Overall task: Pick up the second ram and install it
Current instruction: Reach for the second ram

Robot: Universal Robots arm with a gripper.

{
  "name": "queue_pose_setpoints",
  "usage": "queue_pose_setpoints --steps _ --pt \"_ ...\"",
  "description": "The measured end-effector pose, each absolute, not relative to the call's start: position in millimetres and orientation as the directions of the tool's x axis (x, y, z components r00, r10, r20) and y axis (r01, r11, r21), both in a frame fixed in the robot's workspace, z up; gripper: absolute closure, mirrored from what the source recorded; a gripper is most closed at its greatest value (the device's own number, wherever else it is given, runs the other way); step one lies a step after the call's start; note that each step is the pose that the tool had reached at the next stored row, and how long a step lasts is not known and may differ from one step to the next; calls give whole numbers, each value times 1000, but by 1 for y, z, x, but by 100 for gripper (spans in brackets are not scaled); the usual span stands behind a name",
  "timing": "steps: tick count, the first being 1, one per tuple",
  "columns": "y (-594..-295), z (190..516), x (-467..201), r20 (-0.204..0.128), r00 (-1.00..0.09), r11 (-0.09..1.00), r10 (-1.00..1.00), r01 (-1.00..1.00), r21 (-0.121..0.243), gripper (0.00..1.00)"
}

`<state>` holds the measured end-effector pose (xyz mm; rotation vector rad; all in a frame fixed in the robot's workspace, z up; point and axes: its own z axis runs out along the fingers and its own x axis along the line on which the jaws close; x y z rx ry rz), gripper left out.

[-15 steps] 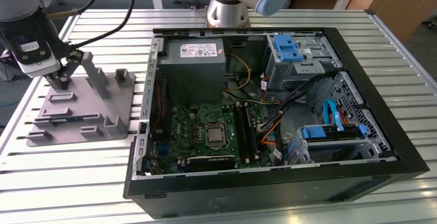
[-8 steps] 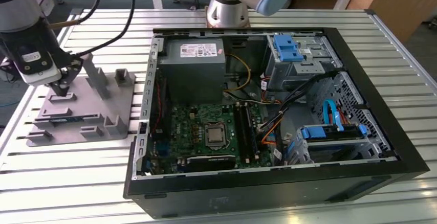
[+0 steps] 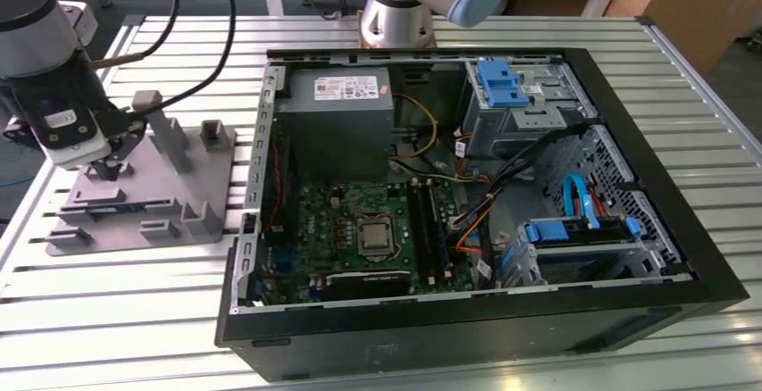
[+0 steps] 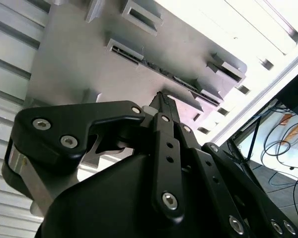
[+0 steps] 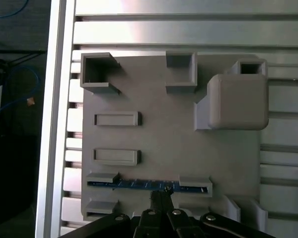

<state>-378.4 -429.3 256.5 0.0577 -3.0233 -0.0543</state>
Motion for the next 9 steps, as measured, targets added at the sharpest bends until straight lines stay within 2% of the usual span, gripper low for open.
queue_pose_setpoints --steps 9 --pt "-430 240 -382 116 -993 999 -37 -33 38 90"
